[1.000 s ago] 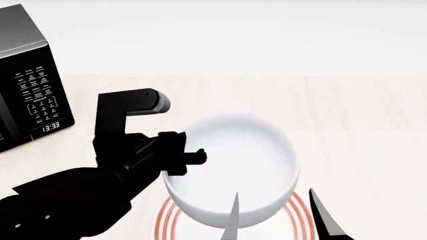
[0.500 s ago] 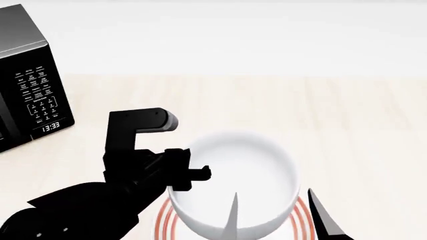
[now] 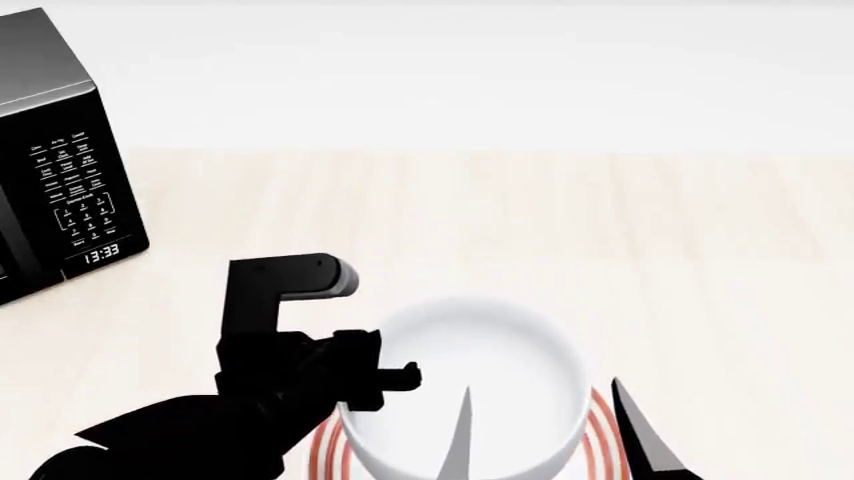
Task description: Pick up the white bowl and put it on the plate.
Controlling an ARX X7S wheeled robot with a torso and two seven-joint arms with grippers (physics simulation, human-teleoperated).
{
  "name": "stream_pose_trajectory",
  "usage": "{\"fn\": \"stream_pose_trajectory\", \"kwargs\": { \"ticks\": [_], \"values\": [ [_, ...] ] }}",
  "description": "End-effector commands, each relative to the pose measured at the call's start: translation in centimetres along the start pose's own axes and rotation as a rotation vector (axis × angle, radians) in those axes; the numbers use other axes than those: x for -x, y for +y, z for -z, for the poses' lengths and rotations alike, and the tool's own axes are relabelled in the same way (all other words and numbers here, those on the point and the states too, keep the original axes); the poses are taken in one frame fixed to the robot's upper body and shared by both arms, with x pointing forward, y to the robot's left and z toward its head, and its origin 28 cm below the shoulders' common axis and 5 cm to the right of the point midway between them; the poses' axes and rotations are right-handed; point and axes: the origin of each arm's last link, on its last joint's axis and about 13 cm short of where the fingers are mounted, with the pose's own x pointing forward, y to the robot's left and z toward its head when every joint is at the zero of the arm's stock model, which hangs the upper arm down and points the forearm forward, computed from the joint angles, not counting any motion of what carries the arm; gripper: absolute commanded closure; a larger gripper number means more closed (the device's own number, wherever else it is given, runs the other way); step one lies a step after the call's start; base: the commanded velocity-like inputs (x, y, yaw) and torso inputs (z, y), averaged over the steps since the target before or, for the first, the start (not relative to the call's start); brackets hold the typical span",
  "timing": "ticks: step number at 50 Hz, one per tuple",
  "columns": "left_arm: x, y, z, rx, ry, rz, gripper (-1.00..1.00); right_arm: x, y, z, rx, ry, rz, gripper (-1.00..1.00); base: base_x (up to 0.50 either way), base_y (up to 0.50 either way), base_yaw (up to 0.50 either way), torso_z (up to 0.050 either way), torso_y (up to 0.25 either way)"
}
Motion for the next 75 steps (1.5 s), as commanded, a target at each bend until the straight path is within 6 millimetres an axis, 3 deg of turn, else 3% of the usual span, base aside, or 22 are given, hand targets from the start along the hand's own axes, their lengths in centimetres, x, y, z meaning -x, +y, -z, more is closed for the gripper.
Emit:
{"fn": "stream_pose_trajectory", "kwargs": {
  "ticks": [1, 22, 42, 43, 62, 75],
  "values": [
    [-0.6, 0.4, 0.5, 0.014, -0.008, 0.006, 1.0, 0.1, 0.1, -0.1, 0.0, -0.001, -0.004, -1.0, 0.0, 0.0, 0.0, 0.0, 0.0],
    [-1.6, 0.9, 2.4, 0.037, 0.018, 0.001, 1.0, 0.1, 0.2, 0.0, 0.0, 0.003, -0.01, -1.0, 0.0, 0.0, 0.0, 0.0, 0.0],
    [-1.7, 0.7, 2.6, 0.07, 0.026, 0.069, 1.0, 0.1, 0.1, 0.0, -0.003, 0.005, -0.009, -1.0, 0.0, 0.0, 0.0, 0.0, 0.0],
    [-1.6, 0.7, 2.5, 0.072, 0.025, 0.074, -1.0, 0.1, 0.1, 0.0, -0.003, 0.004, -0.009, -1.0, 0.0, 0.0, 0.0, 0.0, 0.0],
    [-0.5, 0.5, 1.0, -0.025, -0.091, 0.013, -1.0, 0.1, 0.0, -0.2, -0.007, 0.001, -0.009, -1.0, 0.0, 0.0, 0.0, 0.0, 0.0],
    [1.8, 0.6, -0.5, -0.151, -0.278, -0.035, -1.0, 0.2, 0.0, -0.6, -0.006, -0.012, -0.007, -1.0, 0.0, 0.0, 0.0, 0.0, 0.0]
  ]
}}
